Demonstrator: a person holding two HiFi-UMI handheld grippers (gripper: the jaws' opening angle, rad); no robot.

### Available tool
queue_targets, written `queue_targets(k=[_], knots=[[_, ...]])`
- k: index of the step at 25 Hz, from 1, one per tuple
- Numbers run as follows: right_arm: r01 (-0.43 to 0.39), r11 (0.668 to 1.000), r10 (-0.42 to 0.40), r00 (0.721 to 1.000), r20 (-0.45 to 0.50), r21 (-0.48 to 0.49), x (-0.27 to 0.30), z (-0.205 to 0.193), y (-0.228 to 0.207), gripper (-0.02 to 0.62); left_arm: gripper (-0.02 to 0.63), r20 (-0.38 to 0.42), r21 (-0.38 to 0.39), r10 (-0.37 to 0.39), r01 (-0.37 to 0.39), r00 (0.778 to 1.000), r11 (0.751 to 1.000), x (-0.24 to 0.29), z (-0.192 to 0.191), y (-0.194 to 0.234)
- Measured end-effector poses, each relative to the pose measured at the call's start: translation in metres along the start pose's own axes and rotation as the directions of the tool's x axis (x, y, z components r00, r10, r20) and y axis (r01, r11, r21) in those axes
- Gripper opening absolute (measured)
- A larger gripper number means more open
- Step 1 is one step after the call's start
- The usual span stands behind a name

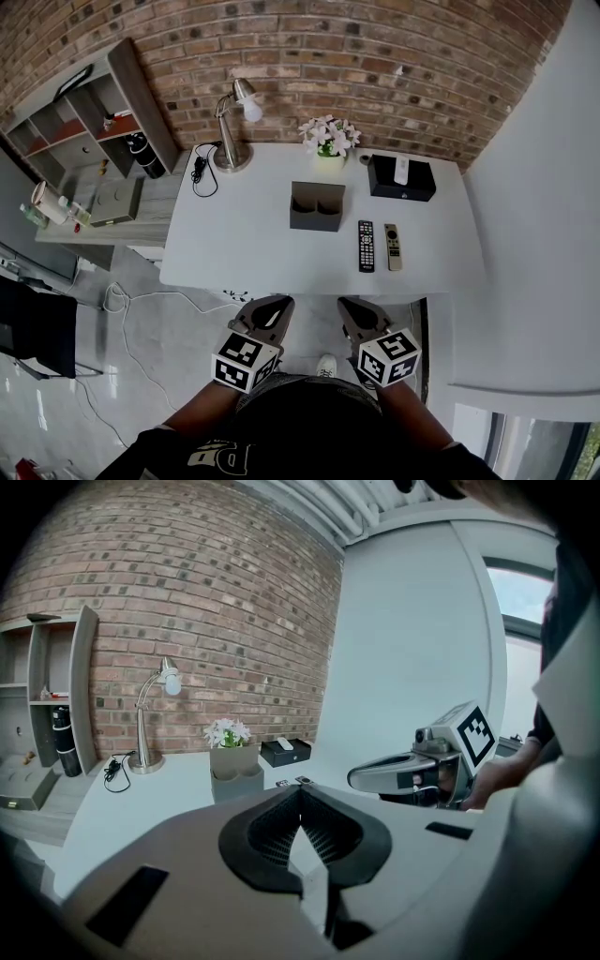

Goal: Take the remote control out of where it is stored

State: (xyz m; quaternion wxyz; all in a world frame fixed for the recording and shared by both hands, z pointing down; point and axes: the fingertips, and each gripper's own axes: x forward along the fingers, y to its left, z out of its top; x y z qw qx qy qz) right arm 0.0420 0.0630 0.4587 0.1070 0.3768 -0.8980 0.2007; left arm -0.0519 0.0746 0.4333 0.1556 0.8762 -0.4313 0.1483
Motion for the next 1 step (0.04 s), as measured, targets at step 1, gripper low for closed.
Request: queue_targets(k=[1], knots=[[-0.001,1.000,0.001,1.000,-0.001,0.000,-0.0003,-0.0001,-0.0007,0.005,0.006,0.000,0.000,0.001,-0.001,1.000,1.000,0.0006,0.0001,-0.0004]])
